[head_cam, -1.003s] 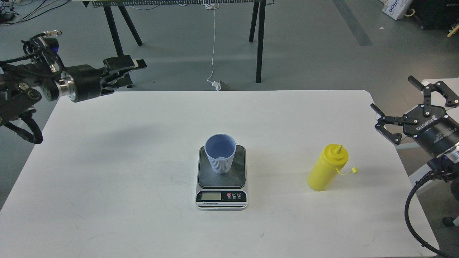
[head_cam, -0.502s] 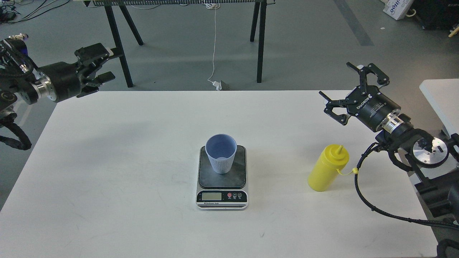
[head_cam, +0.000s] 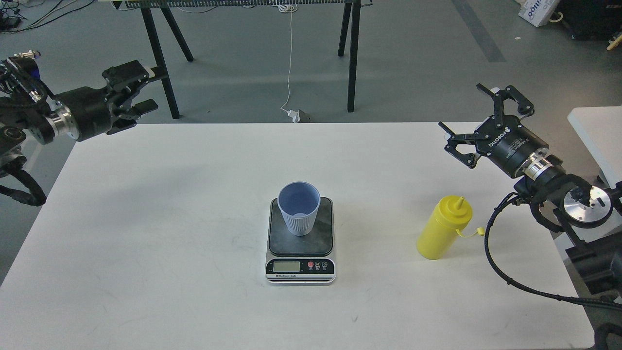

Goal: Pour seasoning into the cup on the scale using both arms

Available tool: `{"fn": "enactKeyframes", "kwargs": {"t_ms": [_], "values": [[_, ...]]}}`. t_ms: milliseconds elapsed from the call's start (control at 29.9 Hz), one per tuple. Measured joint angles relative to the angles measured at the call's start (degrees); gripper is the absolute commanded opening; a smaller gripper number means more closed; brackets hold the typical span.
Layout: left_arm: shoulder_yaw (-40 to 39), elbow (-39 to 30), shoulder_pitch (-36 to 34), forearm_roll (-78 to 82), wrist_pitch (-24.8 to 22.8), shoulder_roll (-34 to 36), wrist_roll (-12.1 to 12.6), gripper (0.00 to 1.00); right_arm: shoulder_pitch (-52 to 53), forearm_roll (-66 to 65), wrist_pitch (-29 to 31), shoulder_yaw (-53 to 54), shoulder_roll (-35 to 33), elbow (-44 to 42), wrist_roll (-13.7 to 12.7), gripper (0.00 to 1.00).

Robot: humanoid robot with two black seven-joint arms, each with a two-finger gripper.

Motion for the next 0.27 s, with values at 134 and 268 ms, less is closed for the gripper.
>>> {"fn": "enactKeyframes", "kwargs": {"t_ms": [134, 268], "values": [[-0.03, 0.01, 0.04, 0.01, 0.0, 0.06, 0.0, 0.99, -0.17, 0.0, 0.0, 0.0, -0.01, -0.02, 0.0, 0.99], [-0.03, 0.01, 0.05, 0.01, 0.0, 0.13, 0.0, 0.99, -0.23, 0.0, 0.0, 0.0, 0.0, -0.03, 0.0, 0.99]]}}
